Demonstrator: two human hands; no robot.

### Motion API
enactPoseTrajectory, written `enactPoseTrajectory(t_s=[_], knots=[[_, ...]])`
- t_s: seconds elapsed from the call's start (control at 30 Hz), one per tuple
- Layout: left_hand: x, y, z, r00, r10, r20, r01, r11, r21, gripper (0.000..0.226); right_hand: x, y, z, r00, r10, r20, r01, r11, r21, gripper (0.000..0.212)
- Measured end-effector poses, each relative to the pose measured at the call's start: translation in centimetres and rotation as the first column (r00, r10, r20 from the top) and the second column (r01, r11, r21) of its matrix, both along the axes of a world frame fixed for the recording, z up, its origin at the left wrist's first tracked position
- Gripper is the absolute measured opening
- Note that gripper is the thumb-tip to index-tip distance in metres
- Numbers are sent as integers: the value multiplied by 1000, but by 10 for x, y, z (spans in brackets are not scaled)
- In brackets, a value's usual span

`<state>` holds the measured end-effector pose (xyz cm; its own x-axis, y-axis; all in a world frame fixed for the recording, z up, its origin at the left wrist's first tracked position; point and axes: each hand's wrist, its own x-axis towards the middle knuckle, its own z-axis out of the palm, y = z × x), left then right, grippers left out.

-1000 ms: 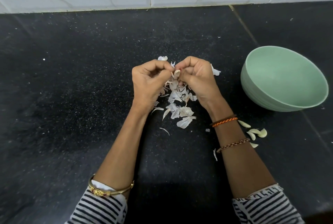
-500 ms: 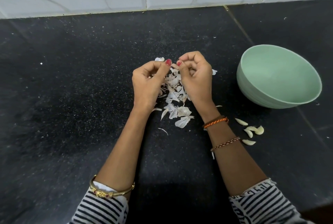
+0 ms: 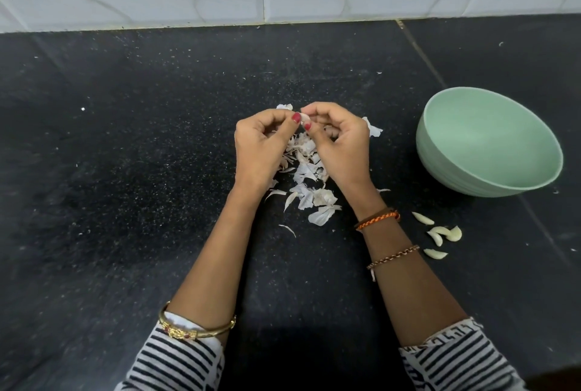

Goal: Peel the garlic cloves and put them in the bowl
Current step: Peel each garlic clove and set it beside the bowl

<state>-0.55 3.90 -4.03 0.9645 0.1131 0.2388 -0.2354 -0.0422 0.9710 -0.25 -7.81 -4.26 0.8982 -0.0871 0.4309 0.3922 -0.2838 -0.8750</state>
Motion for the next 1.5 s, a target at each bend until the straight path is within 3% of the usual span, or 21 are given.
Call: enactPoseTrajectory(t_s=[0.37,0.67,0.8,0.9,1.0,1.13,1.33,1.4,1.5], knots=[[-1,-4,1,999,43,8,-42,998,-38,15,3,0,-7,981,-145,129,155,986,-69,11],[-3,0,5,999,20,-49,-29,984,-178,13,3,-3,-5,986,-76,150,90,992,-93,12],[-7,-9,10,992,10,-127,-42,966,-257,18,3,-6,1,996,-11,87,14,999,-40,20],[-5,-12,13,986,10,-166,-61,949,-308,19,0,-6,8,998,66,15,-68,985,157,23],[-7,-15,15,987,31,-155,-73,960,-272,17,-5,0,14,988,132,-81,-92,919,383,22],[-8,-14,11,996,64,-65,-74,985,-159,16,-5,1,17,976,59,-209,72,822,565,13],[-6,-10,2,996,66,57,-72,990,124,31,-4,-2,14,988,2,-156,66,900,432,18],[-3,-7,0,993,94,66,-102,985,140,27,-3,-3,12,988,6,-156,59,912,406,17],[-1,-3,1,993,89,72,-92,995,38,11,-1,-9,10,987,41,-157,19,931,365,17]])
